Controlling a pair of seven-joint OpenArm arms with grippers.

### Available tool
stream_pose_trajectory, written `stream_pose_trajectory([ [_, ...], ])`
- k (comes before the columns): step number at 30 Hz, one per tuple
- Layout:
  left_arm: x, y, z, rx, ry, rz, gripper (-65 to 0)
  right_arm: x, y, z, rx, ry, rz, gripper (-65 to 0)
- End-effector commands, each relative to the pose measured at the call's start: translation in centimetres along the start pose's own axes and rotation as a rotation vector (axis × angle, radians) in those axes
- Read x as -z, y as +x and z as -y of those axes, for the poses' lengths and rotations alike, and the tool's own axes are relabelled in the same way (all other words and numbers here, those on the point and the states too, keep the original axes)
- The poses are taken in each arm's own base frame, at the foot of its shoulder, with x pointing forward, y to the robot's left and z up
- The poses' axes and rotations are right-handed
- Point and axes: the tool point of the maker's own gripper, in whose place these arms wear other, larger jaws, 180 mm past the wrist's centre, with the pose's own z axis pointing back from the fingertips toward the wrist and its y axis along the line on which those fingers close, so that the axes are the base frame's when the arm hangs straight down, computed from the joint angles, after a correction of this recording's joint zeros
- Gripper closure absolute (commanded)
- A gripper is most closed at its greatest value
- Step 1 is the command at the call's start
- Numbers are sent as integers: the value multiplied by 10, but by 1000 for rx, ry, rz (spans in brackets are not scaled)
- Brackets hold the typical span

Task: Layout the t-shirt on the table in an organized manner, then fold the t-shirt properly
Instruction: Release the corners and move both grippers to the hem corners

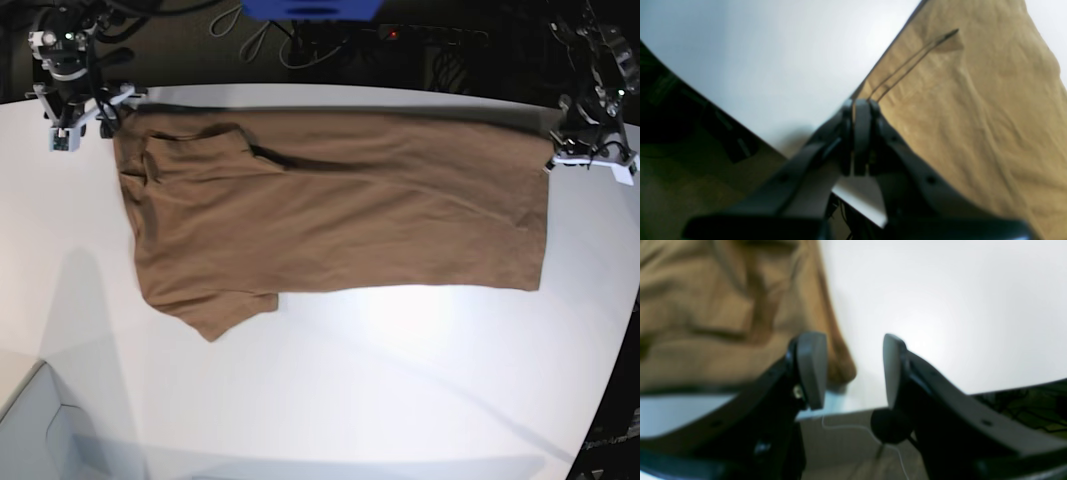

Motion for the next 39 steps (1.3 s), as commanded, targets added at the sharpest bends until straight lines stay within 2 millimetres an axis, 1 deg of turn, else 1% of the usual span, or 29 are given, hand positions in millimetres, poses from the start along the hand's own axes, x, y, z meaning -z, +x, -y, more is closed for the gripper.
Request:
stream_pose_trajectory([
  [1,-4,12,1,13,-4,35,-6,-4,8,4,-6,-9,33,-284],
  [4,-4,12,7,56,-35,36,-6,-3,11,5,-3,-13,39,-291],
  [8,-4,11,10,74,-49,38,-6,0,19,5,2,-14,60,-354],
  [10,-3,11,10,72,-51,33,-6,2,28,4,5,-13,80,-371],
  [12,-3,11,10,73,-52,34,-9,5,36,4,6,-14,99,-373],
  [13,-3,12,10,73,-52,35,-22,6,40,2,7,-11,109,-373],
  [15,-3,12,11,68,-54,42,-73,8,50,2,6,-10,132,-373],
  [19,-1,17,15,60,-57,57,-277,12,69,1,10,-8,177,-373],
  [21,-1,18,17,58,-66,58,-362,14,80,1,15,-8,202,-374],
  [23,-1,25,22,55,-74,75,-406,15,93,2,13,-12,231,-376],
  [26,0,39,34,47,-98,108,-415,24,120,-6,-17,20,276,-377],
  [29,0,59,49,40,-132,155,-415,34,150,-28,-77,88,325,-378],
  [30,0,68,56,37,-146,176,-415,39,162,-37,-96,117,343,-388],
  [32,-1,86,70,24,-174,216,-416,54,178,-52,-107,166,352,-412],
  [34,2,99,79,4,-194,235,-416,67,192,-61,-116,200,355,-426],
  [36,9,110,88,-20,-212,242,-417,84,205,-72,-126,241,344,-429],
  [39,21,120,97,-56,-231,233,-417,108,223,-83,-126,288,321,-430],
])
